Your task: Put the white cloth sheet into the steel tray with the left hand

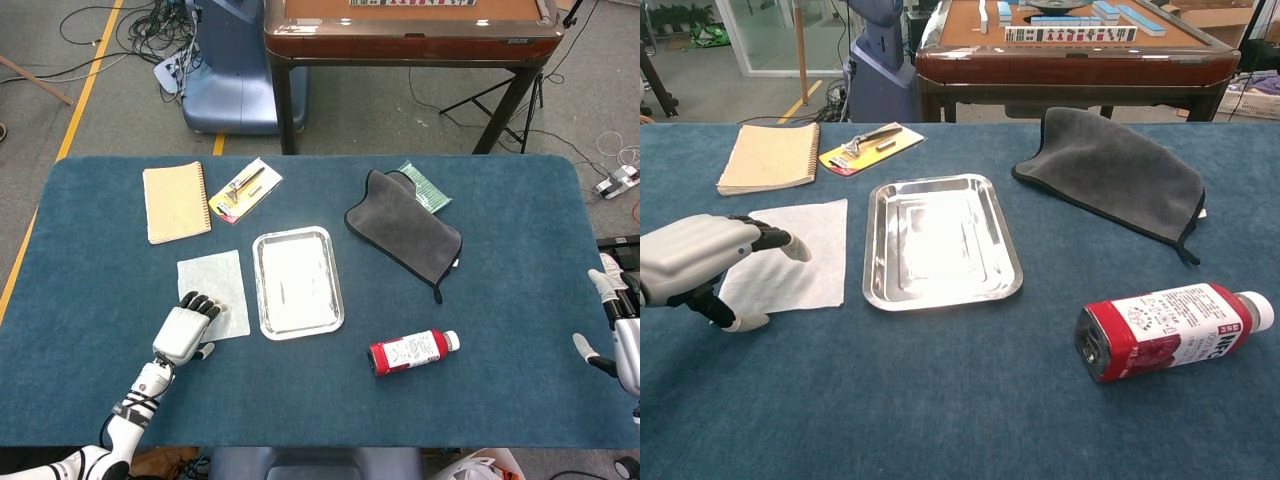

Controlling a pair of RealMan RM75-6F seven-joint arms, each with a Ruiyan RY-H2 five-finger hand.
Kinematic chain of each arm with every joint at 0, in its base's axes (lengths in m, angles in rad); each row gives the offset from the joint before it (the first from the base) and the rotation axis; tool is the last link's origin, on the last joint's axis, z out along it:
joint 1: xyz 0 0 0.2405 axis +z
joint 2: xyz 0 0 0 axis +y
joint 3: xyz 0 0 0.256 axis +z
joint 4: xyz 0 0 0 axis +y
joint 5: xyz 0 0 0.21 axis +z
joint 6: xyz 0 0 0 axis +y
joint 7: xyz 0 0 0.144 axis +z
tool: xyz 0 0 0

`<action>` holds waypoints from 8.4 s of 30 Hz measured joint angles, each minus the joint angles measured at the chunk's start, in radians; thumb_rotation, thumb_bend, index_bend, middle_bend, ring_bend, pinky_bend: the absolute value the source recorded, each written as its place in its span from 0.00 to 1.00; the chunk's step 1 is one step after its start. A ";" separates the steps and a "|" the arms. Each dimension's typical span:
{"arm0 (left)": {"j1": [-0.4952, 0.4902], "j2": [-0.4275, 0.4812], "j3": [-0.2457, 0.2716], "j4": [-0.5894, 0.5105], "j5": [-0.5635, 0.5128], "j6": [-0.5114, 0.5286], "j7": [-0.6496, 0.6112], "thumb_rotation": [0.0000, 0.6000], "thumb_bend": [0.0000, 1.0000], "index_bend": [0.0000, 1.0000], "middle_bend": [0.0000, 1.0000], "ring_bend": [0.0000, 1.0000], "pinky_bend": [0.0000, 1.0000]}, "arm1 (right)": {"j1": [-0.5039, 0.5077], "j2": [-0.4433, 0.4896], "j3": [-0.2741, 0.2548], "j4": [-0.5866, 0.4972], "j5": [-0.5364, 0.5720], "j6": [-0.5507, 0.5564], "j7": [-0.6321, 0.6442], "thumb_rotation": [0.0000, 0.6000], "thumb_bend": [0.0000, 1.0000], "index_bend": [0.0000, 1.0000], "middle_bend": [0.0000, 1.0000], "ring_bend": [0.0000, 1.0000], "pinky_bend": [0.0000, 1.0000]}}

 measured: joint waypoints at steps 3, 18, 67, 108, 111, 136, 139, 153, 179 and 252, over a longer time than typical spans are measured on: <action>-0.003 -0.007 0.000 0.012 -0.005 -0.001 0.000 1.00 0.20 0.26 0.24 0.17 0.11 | -0.001 0.000 0.000 -0.001 0.000 0.001 0.001 1.00 0.24 0.11 0.18 0.08 0.17; -0.013 -0.030 -0.012 0.052 -0.038 -0.004 0.001 1.00 0.20 0.28 0.24 0.17 0.11 | -0.008 -0.001 0.000 0.003 0.004 0.004 0.009 1.00 0.25 0.11 0.18 0.08 0.17; -0.095 -0.133 -0.147 0.373 -0.019 0.119 -0.287 1.00 0.37 0.63 0.36 0.33 0.26 | -0.010 0.007 0.008 -0.011 0.014 0.000 0.007 1.00 0.25 0.11 0.18 0.08 0.17; -0.208 -0.195 -0.162 -0.071 -0.123 0.057 0.280 1.00 0.37 0.69 0.46 0.36 0.26 | -0.025 0.013 -0.005 0.004 -0.016 0.016 0.040 1.00 0.24 0.11 0.18 0.08 0.17; -0.229 -0.211 -0.178 -0.101 -0.191 0.040 0.371 1.00 0.37 0.69 0.46 0.36 0.26 | -0.022 0.014 -0.006 0.011 -0.021 0.012 0.048 1.00 0.24 0.11 0.18 0.08 0.17; -0.391 -0.333 -0.256 -0.077 -0.489 0.027 0.614 1.00 0.37 0.70 0.46 0.36 0.26 | -0.040 0.016 -0.014 0.045 -0.025 0.028 0.094 1.00 0.24 0.11 0.18 0.08 0.17; -0.405 -0.343 -0.261 -0.060 -0.520 0.035 0.630 1.00 0.37 0.71 0.46 0.36 0.26 | -0.040 0.015 -0.014 0.049 -0.026 0.028 0.098 1.00 0.24 0.11 0.18 0.08 0.17; -0.440 -0.349 -0.258 -0.077 -0.591 0.069 0.676 1.00 0.36 0.64 0.46 0.35 0.26 | -0.041 0.011 -0.014 0.059 -0.030 0.028 0.109 1.00 0.24 0.11 0.18 0.08 0.17; -0.484 -0.338 -0.235 -0.094 -0.645 0.064 0.686 1.00 0.14 0.00 0.14 0.09 0.15 | -0.059 0.008 -0.018 0.074 -0.037 0.050 0.135 1.00 0.24 0.11 0.18 0.08 0.17; -0.136 0.250 -0.101 -0.492 -0.439 0.299 0.185 1.00 0.10 0.02 0.10 0.08 0.10 | -0.002 0.031 -0.015 0.069 -0.077 -0.022 0.135 1.00 0.24 0.11 0.19 0.08 0.17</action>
